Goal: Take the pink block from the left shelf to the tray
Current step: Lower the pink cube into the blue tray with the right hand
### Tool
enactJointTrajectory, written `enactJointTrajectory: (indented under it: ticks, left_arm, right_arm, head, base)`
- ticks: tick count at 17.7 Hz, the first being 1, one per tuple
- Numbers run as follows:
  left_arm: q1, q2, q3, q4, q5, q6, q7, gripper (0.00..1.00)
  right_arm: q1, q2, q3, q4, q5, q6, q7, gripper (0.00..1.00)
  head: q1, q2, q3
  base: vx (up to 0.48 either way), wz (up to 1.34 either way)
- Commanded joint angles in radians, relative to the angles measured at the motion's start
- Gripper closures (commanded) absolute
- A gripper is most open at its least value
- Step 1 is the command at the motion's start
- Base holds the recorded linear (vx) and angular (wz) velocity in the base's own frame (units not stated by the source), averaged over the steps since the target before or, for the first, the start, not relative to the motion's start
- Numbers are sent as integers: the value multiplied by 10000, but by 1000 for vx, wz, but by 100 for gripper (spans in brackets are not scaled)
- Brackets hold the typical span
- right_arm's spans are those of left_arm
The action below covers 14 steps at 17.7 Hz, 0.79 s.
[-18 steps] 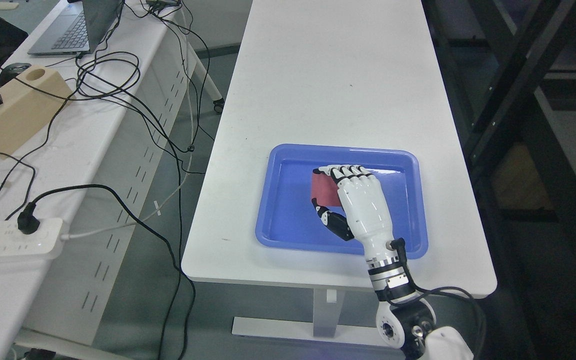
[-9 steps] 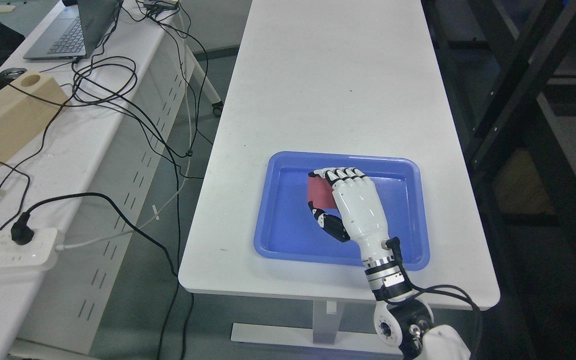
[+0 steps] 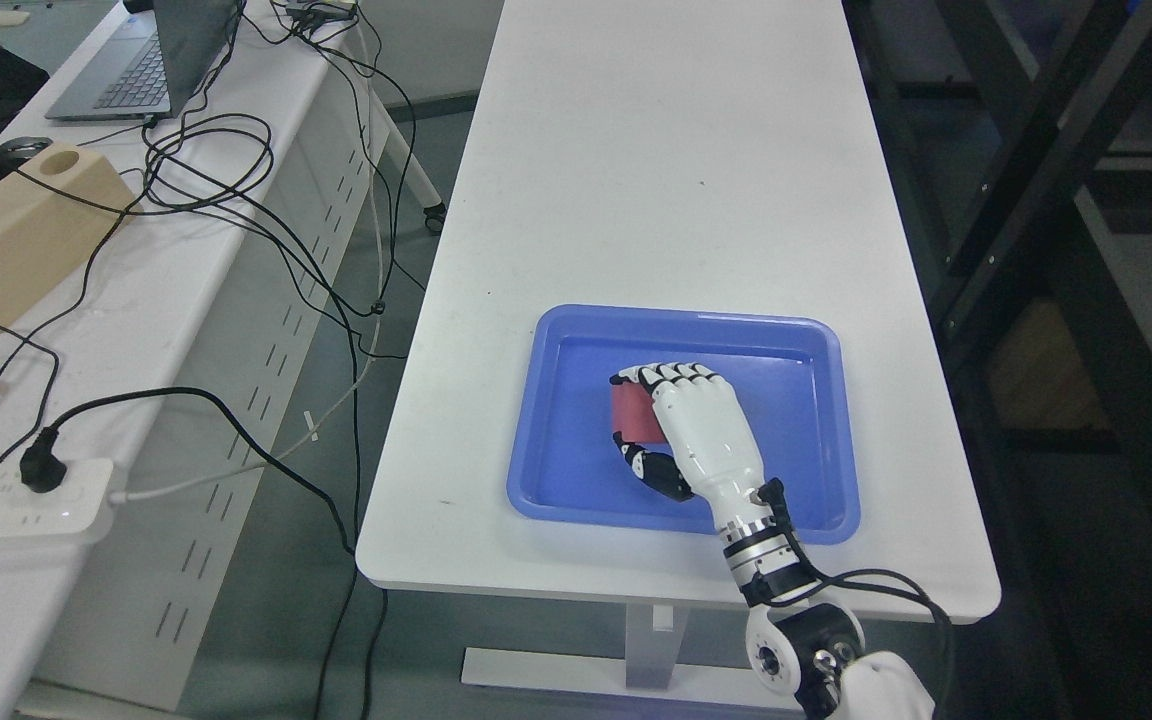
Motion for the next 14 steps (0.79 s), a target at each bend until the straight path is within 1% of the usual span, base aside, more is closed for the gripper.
enactJointTrajectory:
  ticks: [1,5,7,9,12,14]
  left_arm:
    - [-184,175,4,-175,0,-3,4,0]
    - [-184,175,4,-175,0,-3,4,0]
    - [-184,175,4,-175,0,-3,4,0]
    - [-184,175,4,-175,0,-3,4,0]
    - [-184,175,-11,-175,0,-3,4,0]
    - [-184,175,-11,-175,0,-3,4,0]
  right_arm:
    - [333,-174,-25,265,-71,196,153,61]
    - [333,-174,-87,265,-102,227,262,51]
    - [333,-174,-133,250,-163,303,246,44]
    - [333,-174,-148,234,-453,426,246,39]
    - [333,-174,-332,188,-975,426,246,25]
    - [348,-174,-485,142,-1282,411,246,20]
  head:
    - [0,0,0]
    - [0,0,0]
    - [0,0,0]
    - [0,0,0]
    - [0,0,0]
    - [0,0,0]
  base:
    - [0,0]
    - [0,0]
    - [0,0]
    - [0,0]
    - [0,0]
    - [0,0]
